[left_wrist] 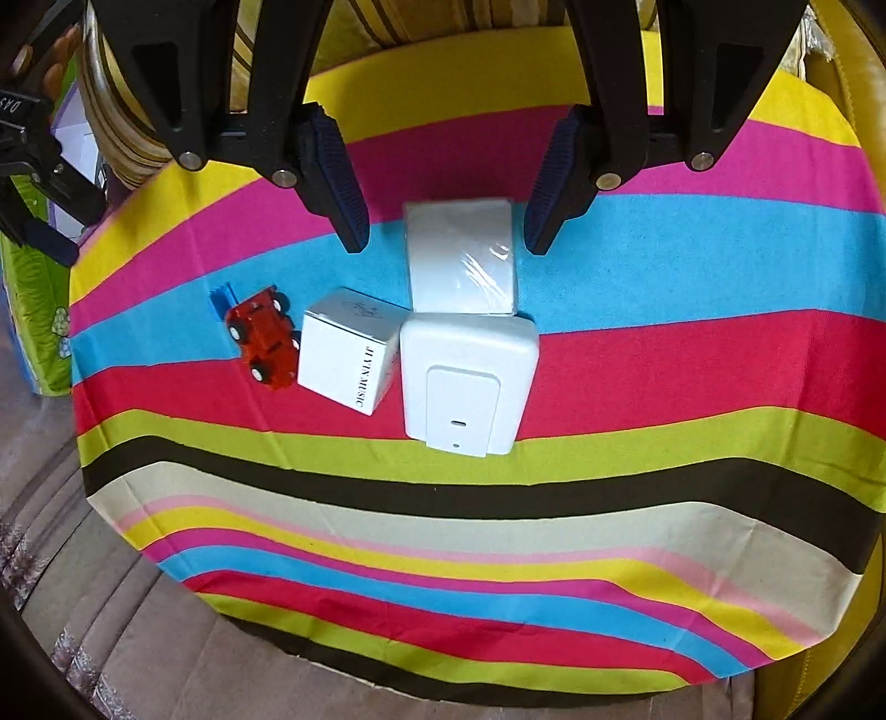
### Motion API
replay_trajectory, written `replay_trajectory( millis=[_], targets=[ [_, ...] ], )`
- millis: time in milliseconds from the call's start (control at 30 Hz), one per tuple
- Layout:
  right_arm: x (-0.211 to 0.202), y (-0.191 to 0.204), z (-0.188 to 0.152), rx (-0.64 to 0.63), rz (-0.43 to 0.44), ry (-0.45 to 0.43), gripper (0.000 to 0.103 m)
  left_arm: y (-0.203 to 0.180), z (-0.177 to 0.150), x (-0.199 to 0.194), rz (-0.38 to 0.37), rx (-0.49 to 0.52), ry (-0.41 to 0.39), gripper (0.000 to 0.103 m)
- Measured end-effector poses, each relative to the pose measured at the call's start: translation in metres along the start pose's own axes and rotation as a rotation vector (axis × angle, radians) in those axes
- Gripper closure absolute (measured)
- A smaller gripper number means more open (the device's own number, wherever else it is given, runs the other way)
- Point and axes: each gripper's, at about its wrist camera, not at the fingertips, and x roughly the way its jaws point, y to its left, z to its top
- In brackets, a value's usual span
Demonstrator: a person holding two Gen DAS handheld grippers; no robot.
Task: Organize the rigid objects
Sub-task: 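Grasp the white cube with the left tool while the right tool grasps the red car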
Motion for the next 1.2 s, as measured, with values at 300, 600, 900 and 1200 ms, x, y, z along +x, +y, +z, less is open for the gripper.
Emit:
replay_trajectory(
  millis=[300, 600, 900, 1200],
  targets=[
    [0.044, 0.045, 0.026, -0.113, 0.027, 0.057, 0.006, 0.006, 0.003, 0.013, -0.015, -0.008, 0.015, 0.059],
    [0.070, 0.056, 0.043, -0.137, 0.026, 0.071, 0.006, 0.013, -0.007, 0.000, -0.070, -0.049, -0.037, 0.059],
    [0.100, 0.062, 0.058, -0.139, 0.014, 0.086, 0.006, 0.008, -0.015, -0.010, -0.091, -0.051, -0.070, 0.059],
    [0.111, 0.068, 0.057, -0.171, -0.008, 0.098, 0.064, 0.005, -0.014, -0.011, -0.096, -0.050, -0.081, 0.059]
  ],
)
